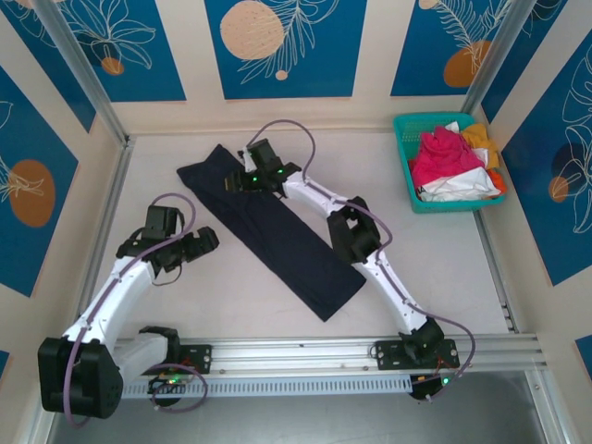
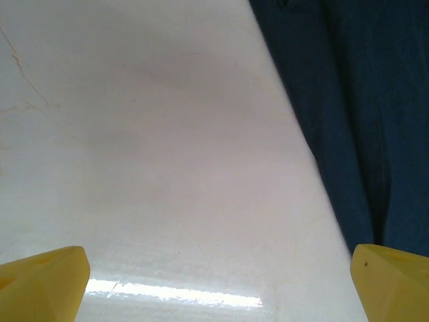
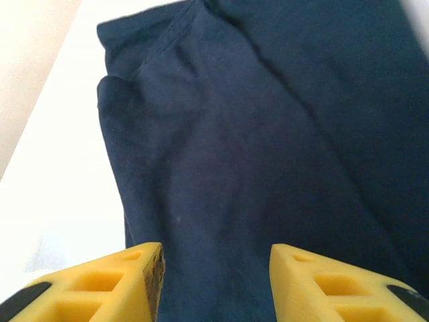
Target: Fold and stack the t-shirts
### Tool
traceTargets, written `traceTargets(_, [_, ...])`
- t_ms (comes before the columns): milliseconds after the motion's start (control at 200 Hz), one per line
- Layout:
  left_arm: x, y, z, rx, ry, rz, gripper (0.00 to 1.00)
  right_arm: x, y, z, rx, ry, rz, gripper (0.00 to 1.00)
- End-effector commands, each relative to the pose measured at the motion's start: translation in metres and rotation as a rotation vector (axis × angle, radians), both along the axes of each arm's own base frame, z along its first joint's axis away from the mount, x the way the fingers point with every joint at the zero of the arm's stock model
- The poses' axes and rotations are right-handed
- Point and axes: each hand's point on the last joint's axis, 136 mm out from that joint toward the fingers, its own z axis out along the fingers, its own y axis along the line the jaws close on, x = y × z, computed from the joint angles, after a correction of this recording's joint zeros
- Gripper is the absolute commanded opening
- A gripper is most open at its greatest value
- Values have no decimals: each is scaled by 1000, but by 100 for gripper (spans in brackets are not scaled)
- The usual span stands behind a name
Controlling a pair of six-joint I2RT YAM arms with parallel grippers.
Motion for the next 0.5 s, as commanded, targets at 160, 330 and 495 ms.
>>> traceTargets(160, [-3, -8, 8, -31, 5, -13, 100, 28, -22, -29, 19, 147, -166, 47])
traceTargets(330, [8, -20, 12, -43, -2, -38, 100, 66, -91, -41, -4, 246, -350, 48])
traceTargets(495, [19, -35, 9, -15, -7, -76, 100, 92, -164, -49, -34, 331, -500, 49])
